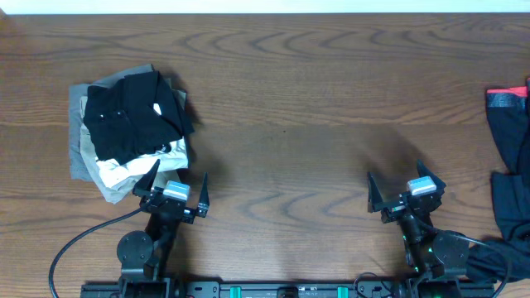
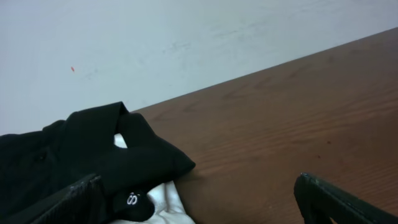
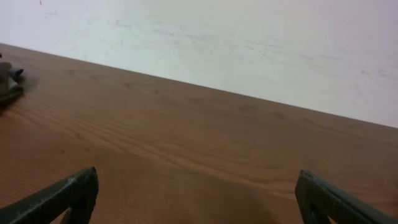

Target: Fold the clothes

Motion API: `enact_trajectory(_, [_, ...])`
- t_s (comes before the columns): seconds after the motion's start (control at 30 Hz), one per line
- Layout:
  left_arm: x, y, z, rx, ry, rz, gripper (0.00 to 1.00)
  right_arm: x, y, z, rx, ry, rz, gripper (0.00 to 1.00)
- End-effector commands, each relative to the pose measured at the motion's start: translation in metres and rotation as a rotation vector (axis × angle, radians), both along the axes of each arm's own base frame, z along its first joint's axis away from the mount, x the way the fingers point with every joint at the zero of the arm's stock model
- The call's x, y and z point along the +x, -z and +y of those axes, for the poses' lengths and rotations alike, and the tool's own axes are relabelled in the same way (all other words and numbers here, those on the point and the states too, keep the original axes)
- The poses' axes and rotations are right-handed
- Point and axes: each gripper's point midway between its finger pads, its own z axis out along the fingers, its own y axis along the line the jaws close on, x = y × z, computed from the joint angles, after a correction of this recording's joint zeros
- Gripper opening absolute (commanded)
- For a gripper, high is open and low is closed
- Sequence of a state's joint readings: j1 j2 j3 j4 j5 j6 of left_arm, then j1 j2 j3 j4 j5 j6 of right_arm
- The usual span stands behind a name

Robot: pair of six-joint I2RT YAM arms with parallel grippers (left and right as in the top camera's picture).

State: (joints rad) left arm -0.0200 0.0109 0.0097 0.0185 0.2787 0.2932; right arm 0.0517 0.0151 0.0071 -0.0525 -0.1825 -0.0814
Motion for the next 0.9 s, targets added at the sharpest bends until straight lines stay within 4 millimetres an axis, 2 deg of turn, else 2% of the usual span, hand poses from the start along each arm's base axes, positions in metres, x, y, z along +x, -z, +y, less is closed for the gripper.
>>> enact_trajectory(0.0, [-0.0009,0.0092,-0.0009,0.010,0.003,0.029,0.98,-0.0005,0.0014,0.0020,-0.002,-0.009,0.004,0.99])
enact_trajectory(0.33, [-0.0016,0.0167,-0.0008,0.011,0.004,0.061,0.98,-0.0005,0.0013,0.0020,-0.002,-0.009,0.003,0.99])
enact_trajectory(0.87, [-0.0016,0.0168,-0.0008,0.011,0.004,0.061,0.98,-0.0005,0.0013,0.0020,-0.002,-0.009,0.003,0.99])
